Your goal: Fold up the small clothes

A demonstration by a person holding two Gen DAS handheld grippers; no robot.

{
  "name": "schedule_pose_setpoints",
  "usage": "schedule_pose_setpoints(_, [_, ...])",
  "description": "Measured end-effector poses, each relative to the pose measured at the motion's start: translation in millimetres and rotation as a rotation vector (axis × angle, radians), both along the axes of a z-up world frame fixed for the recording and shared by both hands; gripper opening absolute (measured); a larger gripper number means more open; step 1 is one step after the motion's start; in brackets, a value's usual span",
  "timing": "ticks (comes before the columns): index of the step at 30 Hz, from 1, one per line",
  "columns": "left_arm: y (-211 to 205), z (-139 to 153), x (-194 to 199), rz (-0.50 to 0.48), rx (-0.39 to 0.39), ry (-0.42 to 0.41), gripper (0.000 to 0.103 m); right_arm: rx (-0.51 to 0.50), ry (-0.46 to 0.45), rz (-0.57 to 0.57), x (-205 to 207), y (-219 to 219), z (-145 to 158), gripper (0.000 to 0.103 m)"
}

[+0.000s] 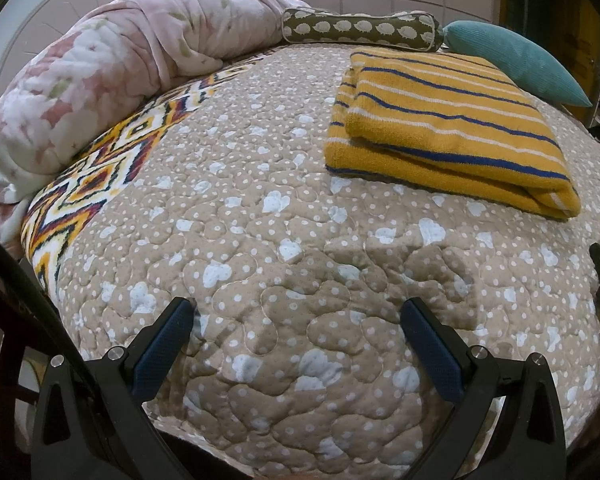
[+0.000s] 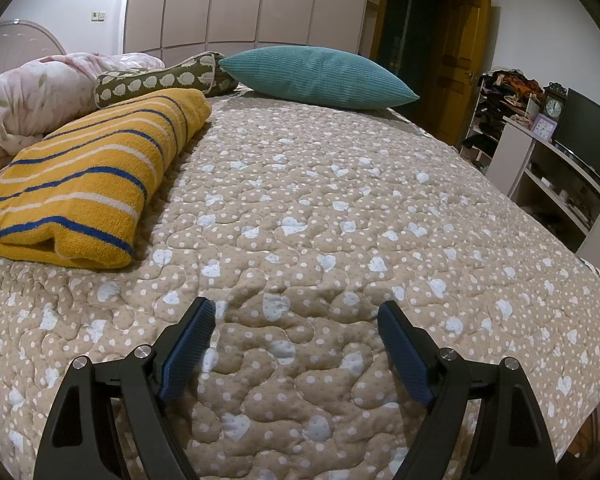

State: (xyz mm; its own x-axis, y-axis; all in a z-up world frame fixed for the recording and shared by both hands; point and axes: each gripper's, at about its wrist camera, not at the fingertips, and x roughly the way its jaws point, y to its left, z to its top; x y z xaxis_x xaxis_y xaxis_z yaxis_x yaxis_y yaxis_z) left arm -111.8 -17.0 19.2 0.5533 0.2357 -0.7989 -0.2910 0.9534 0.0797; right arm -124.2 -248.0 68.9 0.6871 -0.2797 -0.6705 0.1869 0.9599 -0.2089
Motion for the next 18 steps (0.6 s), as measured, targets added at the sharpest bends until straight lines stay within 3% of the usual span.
schedule_pose_setpoints(18, [1.5,1.2,1.8,0.005,-0.003,0.005,0.103,0.004,-0.001,-0.001,-1.1,-0.1,0.5,0.088])
